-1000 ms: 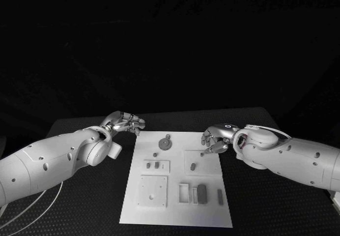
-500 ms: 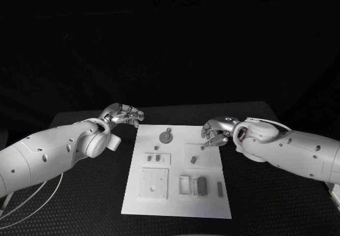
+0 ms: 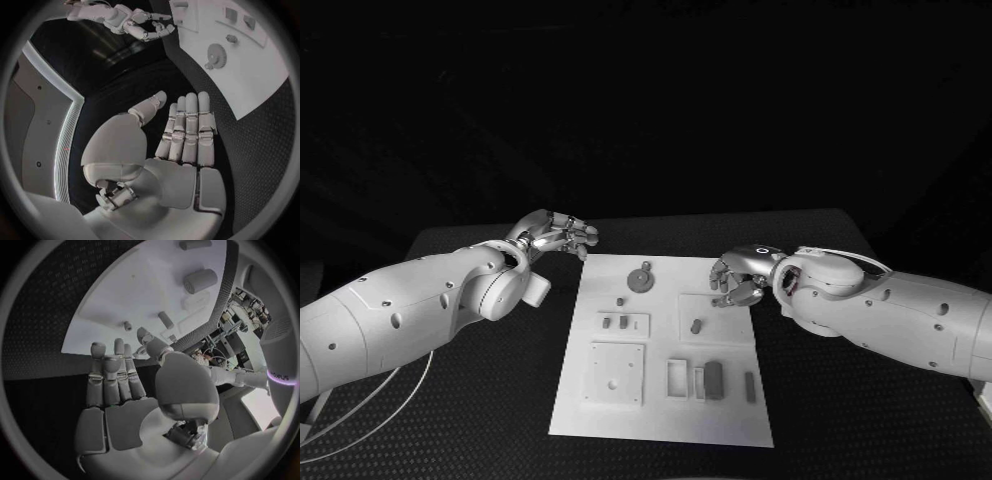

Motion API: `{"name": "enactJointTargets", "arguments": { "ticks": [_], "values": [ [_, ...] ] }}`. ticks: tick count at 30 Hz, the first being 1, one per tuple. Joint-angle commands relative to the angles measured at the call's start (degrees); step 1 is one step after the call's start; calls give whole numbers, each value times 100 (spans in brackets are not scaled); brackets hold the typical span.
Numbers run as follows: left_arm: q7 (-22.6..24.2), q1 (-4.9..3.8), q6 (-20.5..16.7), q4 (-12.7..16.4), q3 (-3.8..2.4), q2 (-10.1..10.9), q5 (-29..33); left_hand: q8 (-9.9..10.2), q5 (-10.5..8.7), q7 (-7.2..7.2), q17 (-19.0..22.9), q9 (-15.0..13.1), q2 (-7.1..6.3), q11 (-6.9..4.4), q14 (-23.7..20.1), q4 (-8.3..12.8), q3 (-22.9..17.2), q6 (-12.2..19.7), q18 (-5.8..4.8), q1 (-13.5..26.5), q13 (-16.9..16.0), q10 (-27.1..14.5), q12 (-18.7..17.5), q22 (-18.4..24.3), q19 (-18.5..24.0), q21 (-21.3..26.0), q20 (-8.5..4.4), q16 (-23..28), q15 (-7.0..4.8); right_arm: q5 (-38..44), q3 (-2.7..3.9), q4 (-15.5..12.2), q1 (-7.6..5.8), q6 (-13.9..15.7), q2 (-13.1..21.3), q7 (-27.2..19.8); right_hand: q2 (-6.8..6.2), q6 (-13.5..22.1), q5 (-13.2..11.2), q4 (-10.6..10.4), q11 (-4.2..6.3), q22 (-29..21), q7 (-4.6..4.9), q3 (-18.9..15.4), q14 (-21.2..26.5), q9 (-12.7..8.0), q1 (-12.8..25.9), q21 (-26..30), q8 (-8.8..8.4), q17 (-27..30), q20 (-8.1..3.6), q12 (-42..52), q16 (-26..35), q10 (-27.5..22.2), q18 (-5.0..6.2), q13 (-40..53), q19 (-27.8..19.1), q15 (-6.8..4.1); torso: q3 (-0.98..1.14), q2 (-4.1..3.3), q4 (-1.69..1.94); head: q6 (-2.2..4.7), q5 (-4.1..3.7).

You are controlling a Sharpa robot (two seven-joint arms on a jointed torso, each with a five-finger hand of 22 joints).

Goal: Assemble the parts on the task board

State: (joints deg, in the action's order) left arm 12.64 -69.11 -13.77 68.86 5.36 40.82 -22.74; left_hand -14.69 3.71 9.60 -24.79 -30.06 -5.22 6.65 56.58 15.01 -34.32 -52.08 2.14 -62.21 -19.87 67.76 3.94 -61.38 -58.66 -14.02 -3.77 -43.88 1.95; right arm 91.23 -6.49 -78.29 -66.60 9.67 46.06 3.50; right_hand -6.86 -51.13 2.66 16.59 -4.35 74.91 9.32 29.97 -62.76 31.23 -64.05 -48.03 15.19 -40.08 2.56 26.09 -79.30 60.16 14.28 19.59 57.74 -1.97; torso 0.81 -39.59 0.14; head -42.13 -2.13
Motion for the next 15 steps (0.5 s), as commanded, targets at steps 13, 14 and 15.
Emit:
{"name": "enactJointTargets", "arguments": {
  "ticks": [13,14,15],
  "values": [
    [73,-6,74,52,-6,-12,39,-34,19,9,-17,11,29,-9,15,15,34,41,67,11,8,-37,6,7,-6,33,48,31,46,326,-119,182,56,-126,-202,107,36,-57,18,5,29,18,-6,-26,-24,-9,-24,32,33,-3,-20,-67,20,181,72,-35,42,-20,17,-2,-1,-18,23],
    [70,-6,73,51,-6,-14,39,-34,19,9,-17,12,30,-8,15,15,34,41,67,11,8,-38,6,7,-6,33,48,32,47,336,-119,197,67,-130,-212,108,50,-60,18,5,30,18,-7,-22,-28,-10,-27,33,34,-3,-22,-74,20,187,72,-39,45,-20,18,-2,-2,-16,26],
    [69,-6,77,51,-6,-14,39,-34,20,10,-18,12,30,-8,16,15,34,42,68,11,8,-38,5,7,-6,34,48,32,47,340,-120,210,78,-127,-221,107,61,-62,18,6,31,19,-7,-19,-29,-11,-30,33,34,-3,-23,-79,21,191,72,-42,47,-21,19,-1,1,-23,27]
  ]
}}
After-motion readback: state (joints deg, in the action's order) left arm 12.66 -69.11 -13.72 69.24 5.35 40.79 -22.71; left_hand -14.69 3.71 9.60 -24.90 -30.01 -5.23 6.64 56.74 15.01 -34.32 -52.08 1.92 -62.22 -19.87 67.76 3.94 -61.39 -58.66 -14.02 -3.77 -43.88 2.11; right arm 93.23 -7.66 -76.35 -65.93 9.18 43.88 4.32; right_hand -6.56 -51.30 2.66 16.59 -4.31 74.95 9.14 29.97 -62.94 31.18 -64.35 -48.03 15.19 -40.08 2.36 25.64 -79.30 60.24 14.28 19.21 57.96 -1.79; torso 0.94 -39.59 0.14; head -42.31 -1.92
